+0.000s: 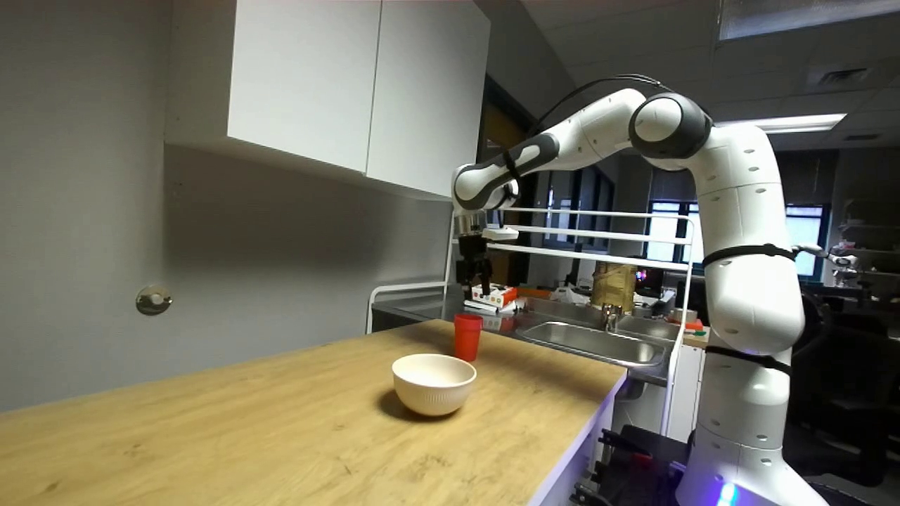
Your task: Pour the contents in the orange cup into the white bowl on the countertop
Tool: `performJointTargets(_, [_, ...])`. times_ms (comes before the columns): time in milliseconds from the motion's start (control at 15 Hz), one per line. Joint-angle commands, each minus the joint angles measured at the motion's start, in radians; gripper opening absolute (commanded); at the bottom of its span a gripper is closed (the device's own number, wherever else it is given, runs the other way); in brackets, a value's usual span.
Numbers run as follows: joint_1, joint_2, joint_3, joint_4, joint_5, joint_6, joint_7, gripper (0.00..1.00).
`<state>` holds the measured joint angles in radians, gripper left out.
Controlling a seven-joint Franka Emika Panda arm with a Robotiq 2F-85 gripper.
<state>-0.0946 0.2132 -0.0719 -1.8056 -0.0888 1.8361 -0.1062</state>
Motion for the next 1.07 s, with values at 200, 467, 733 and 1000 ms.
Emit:
performJointTargets(200, [-0.041, 0.142, -0.003, 0.111, 0.059, -0.056, -0.064, 1.0])
performJointTargets(467, [-0.057, 0.187, -0.002, 0.135, 0.068, -0.062, -0.073, 0.73])
performJointTargets(733, [-0.062, 0.209, 0.0, 0.154, 0.068, -0.072, -0.072, 0.43])
performJointTargets(1000, [-0.058, 0.214, 0.002, 0.167, 0.066, -0.077, -0.068, 0.12])
